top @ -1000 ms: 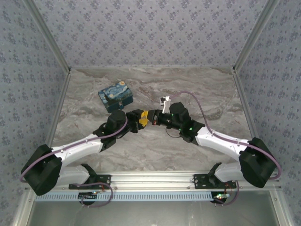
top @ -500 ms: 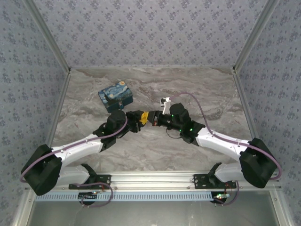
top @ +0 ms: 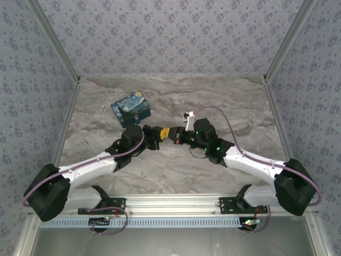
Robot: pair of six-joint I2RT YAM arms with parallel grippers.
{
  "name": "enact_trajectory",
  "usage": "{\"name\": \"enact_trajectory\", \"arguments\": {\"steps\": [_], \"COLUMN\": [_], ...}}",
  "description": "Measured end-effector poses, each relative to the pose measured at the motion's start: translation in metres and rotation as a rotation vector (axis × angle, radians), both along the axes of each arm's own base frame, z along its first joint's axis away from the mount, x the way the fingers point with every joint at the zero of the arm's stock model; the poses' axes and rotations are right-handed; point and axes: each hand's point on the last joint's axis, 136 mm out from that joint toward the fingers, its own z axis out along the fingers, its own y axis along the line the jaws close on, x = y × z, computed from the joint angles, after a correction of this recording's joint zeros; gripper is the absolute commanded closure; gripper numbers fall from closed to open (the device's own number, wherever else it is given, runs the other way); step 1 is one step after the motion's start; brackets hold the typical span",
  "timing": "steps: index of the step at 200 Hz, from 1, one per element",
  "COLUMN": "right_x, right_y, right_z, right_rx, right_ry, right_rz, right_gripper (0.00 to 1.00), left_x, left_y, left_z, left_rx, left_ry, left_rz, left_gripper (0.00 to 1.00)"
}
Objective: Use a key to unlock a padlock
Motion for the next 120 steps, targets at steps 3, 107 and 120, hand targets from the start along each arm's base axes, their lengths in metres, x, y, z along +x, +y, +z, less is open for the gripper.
{"name": "enact_trajectory", "arguments": {"steps": [3, 107, 120], "right_x": [0.000, 0.004, 0.005], "right_y": [0.000, -0.032, -0.038], "right_z": [0.000, 0.004, 0.010], "right_rx": [0.000, 0.061, 0.091], "right_ry": [0.000, -0.005, -0.022], "right_rz": [0.000, -0.030, -0.027], "right_gripper": [1.00, 0.70, 0.65], "left_x": [0.000, 0.016, 0.019], "left_y": [0.000, 0.011, 0.011], "left_z": [0.000, 0.059, 0.083], "left_rx": [0.000, 0.331, 0.396], "left_ry": [0.000, -0.367, -0.486], "left_rz": [0.000, -0.038, -0.051], "left_gripper": [0.97, 1.00, 1.00]}}
